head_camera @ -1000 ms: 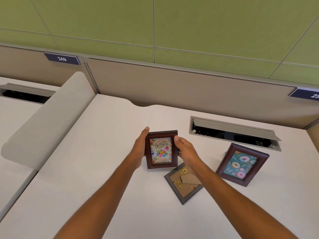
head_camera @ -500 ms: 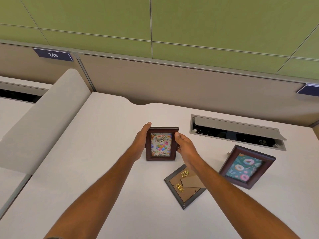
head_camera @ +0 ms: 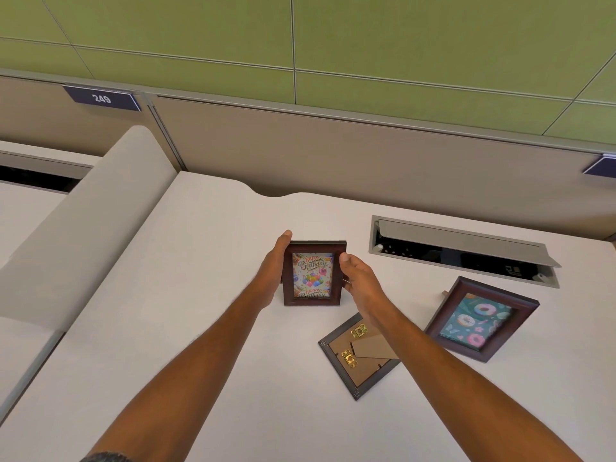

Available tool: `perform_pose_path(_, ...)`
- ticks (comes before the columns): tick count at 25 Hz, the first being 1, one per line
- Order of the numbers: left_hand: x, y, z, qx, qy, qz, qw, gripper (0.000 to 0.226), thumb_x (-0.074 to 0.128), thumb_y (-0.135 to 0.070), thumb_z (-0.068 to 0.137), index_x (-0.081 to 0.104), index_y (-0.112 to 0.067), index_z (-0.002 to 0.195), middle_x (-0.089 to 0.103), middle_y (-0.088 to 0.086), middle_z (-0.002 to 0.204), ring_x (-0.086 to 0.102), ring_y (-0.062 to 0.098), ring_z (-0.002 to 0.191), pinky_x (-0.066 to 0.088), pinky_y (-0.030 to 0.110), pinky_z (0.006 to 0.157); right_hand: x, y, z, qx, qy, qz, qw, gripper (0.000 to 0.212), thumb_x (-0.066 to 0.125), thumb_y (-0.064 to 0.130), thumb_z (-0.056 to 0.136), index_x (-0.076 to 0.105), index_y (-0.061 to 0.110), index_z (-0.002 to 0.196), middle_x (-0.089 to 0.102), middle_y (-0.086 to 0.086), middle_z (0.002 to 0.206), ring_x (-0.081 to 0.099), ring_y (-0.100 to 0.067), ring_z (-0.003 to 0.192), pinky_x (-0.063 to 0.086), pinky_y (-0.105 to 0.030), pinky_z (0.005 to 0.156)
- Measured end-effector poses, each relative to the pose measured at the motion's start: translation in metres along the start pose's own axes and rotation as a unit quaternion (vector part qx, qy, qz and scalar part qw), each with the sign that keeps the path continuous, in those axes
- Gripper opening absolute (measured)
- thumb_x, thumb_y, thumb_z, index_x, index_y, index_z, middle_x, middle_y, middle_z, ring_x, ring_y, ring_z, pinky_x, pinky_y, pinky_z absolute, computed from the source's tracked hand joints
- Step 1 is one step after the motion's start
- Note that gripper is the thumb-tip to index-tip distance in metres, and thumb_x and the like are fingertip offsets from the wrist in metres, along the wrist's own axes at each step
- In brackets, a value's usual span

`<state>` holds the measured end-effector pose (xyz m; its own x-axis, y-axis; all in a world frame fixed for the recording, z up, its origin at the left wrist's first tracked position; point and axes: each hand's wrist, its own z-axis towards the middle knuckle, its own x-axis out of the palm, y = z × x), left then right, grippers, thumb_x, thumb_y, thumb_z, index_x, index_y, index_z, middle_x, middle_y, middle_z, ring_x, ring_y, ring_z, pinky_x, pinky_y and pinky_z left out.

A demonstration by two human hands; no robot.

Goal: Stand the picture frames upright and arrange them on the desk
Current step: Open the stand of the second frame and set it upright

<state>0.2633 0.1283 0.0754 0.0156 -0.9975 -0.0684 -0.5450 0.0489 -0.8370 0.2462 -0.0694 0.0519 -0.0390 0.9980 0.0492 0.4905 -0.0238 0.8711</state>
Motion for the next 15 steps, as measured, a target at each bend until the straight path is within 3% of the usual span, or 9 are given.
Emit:
perform_pose_path(4, 0.001, 0.000, -0.005, 0.016, -0.002, -0.024, 1.000, 0.062, 0.020, -0.075, 0.105, 0.070, -0.039, 0.113, 0.078, -0.007, 0.112, 0.074, 0.011, 0.102, 0.051, 0.038, 0.097, -0.006, -0.009, 0.008, -0.016, -0.001, -0.008, 1.000, 0.037, 0.049, 0.039, 0.113, 0.064, 0.017, 0.140, 0.071, -0.004, 0.141, 0.061, -0.024, 0.136, 0.048, -0.041, 0.117)
perform_pose_path(6, 0.001, 0.002, -0.008, 0.022, -0.039, -0.043, 0.998, 0.072, 0.017, -0.081, 0.101, 0.067, -0.036, 0.128, 0.076, -0.002, 0.123, 0.072, 0.017, 0.108, 0.051, 0.044, 0.107, -0.011, -0.011, 0.008, -0.024, -0.014, -0.016, 1.000, 0.041, 0.051, 0.039, 0.112, 0.058, 0.018, 0.147, 0.065, -0.003, 0.148, 0.055, -0.023, 0.141, 0.041, -0.045, 0.123)
perform_pose_path(9, -0.001, 0.011, -0.011, 0.016, -0.109, -0.067, 0.992, 0.100, 0.021, -0.095, 0.084, 0.042, -0.032, 0.159, 0.060, 0.009, 0.155, 0.059, 0.031, 0.136, 0.038, 0.056, 0.122, -0.021, -0.013, 0.001, -0.019, -0.047, -0.005, 0.999, 0.049, 0.057, 0.040, 0.110, 0.052, 0.020, 0.155, 0.056, -0.002, 0.158, 0.050, -0.024, 0.147, 0.040, -0.041, 0.121)
perform_pose_path(11, -0.002, 0.019, -0.018, 0.019, -0.205, -0.065, 0.976, 0.095, 0.024, -0.093, 0.087, 0.049, -0.029, 0.153, 0.063, 0.008, 0.150, 0.059, 0.032, 0.138, 0.042, 0.054, 0.119, -0.027, -0.013, -0.011, -0.022, -0.066, 0.003, 0.998, 0.052, 0.059, 0.038, 0.109, 0.050, 0.020, 0.157, 0.056, 0.001, 0.156, 0.051, -0.021, 0.143, 0.040, -0.041, 0.122)
perform_pose_path(13, -0.003, 0.028, -0.030, 0.035, -0.331, -0.067, 0.941, 0.080, 0.028, -0.084, 0.095, 0.061, -0.023, 0.133, 0.071, 0.007, 0.127, 0.067, 0.033, 0.120, 0.052, 0.049, 0.104, -0.036, -0.016, -0.030, -0.013, -0.104, 0.010, 0.994, 0.050, 0.063, 0.035, 0.108, 0.052, 0.018, 0.154, 0.058, 0.003, 0.148, 0.053, -0.019, 0.136, 0.042, -0.042, 0.122)
perform_pose_path(15, 0.000, 0.042, -0.044, 0.048, -0.391, -0.075, 0.916, 0.064, 0.033, -0.070, 0.104, 0.060, -0.016, 0.122, 0.070, 0.006, 0.114, 0.066, 0.034, 0.106, 0.051, 0.043, 0.090, -0.049, -0.028, -0.052, 0.001, -0.155, 0.010, 0.988, 0.046, 0.067, 0.031, 0.106, 0.058, 0.017, 0.149, 0.063, 0.001, 0.141, 0.059, -0.021, 0.132, 0.047, -0.044, 0.120)
